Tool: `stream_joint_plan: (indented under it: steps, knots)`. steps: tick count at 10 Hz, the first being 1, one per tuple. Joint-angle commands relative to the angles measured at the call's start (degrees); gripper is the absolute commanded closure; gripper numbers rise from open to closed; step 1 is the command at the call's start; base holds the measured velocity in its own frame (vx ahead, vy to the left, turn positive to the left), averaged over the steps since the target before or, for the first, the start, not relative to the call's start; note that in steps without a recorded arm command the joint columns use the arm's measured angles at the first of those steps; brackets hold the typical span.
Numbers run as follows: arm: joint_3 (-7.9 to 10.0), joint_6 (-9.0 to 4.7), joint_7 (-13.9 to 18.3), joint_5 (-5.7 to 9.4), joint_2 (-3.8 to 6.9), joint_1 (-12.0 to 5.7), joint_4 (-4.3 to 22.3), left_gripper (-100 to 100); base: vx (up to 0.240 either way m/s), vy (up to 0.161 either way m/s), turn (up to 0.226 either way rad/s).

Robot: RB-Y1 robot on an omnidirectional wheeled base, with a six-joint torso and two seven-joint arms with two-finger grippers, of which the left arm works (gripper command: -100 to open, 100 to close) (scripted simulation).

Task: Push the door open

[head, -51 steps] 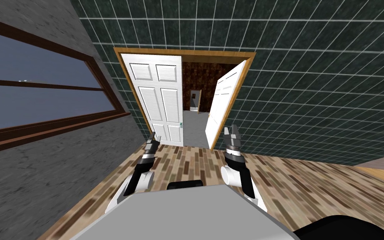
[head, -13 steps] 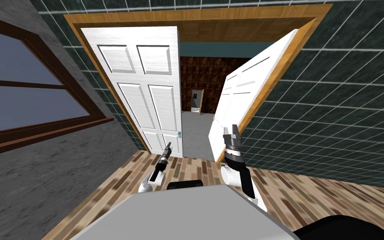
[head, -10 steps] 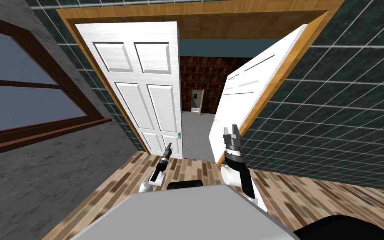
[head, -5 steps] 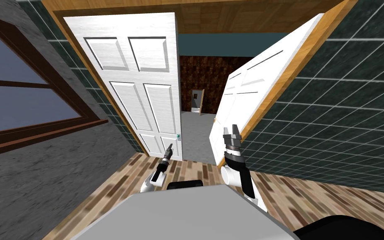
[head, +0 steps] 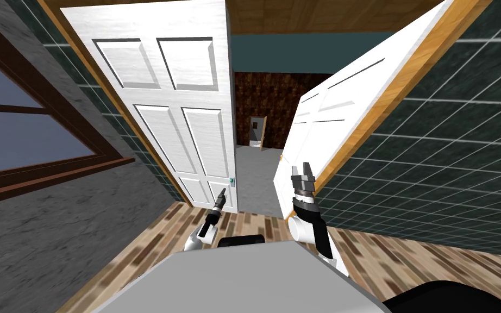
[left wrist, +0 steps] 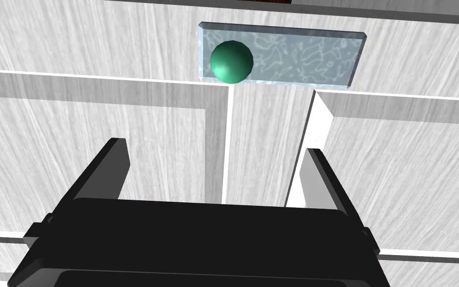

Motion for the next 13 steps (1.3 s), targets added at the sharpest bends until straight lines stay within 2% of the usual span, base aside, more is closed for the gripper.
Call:
stream_joint_plan:
  steps: [1, 9, 10, 13]
  knots:
    - [0.13, -0.08, -0.15, 0.06, 0.08, 0.00, 0.09, -100, 0.177, -0.003, -0.024]
    - [0.95, -0.54, -0.78, 0.44, -0.39, -0.15, 0.96, -100, 0.177, -0.031, -0.023]
    - [0.95, -0.54, -0.78, 0.44, -0.39, -0.15, 0.96, 100, -0.019, -0.003, -0.003]
    - [0.95, -0.54, -0.78, 0.44, -0.39, -0.15, 0.96, 100, -0.019, 0.002, -0.004]
